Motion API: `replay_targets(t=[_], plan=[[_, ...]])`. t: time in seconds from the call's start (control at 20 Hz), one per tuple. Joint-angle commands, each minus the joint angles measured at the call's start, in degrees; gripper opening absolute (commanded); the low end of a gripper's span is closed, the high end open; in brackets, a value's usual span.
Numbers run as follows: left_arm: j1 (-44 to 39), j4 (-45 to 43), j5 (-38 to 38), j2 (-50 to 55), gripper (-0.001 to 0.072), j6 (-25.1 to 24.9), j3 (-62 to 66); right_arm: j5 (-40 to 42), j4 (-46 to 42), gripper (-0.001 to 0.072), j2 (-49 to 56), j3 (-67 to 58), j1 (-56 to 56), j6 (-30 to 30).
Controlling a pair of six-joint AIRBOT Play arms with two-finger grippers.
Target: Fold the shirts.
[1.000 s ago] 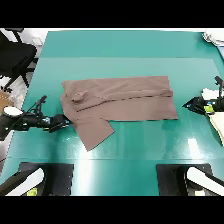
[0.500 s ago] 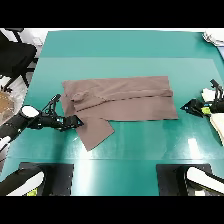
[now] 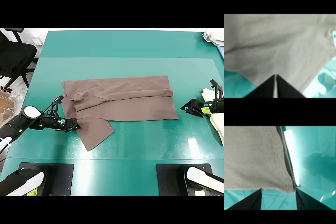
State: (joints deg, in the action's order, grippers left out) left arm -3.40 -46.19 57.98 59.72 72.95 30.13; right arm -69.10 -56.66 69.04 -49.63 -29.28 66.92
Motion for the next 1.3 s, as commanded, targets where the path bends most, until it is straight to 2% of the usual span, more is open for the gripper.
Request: replay_targets(t=[0.0,0.1,0.3,0.45,0.6,0.85,1.1,1.15,1.25], plan=[[0.11,-3.41,6.03,0.02,0.0499,4.37,0.07,-0.02,-0.04,0.0486,0.02,0.0,-0.02,-0.57],[0.11,-8.85,7.74,-0.24,0.0513,7.76,0.04,0.02,-0.26,0.0486,0.02,0.0,-0.09,-0.72],[0.11,-14.34,2.25,-6.43,0.0513,14.12,0.04,0.31,-0.39,0.0486,0.02,0.0,-0.09,-1.55],[0.09,-9.75,-0.83,-6.01,0.0513,13.86,-1.46,0.74,-0.39,0.0486,0.0,0.0,-0.09,-1.55],[0.09,-2.67,-2.99,-4.9,0.0513,11.52,-3.76,1.2,-0.28,0.0485,0.02,0.0,0.42,-1.51],[0.09,-3.08,-5.38,-4.9,0.0513,11.67,-6.49,1.03,0.11,0.0485,0.0,0.0,1.03,-1.51],[0.09,0.0,-7.17,-4.85,0.0511,10.75,-7.1,1.01,0.13,0.0485,0.0,0.0,1.05,-1.46],[0.09,0.44,-7.85,-4.85,0.0456,10.49,-7.1,1.01,0.13,0.0485,0.0,0.0,1.05,-1.44],[0.09,0.59,-8.24,-4.87,0.0278,10.45,-7.08,1.01,0.13,0.0485,0.0,0.0,1.05,-1.46]])
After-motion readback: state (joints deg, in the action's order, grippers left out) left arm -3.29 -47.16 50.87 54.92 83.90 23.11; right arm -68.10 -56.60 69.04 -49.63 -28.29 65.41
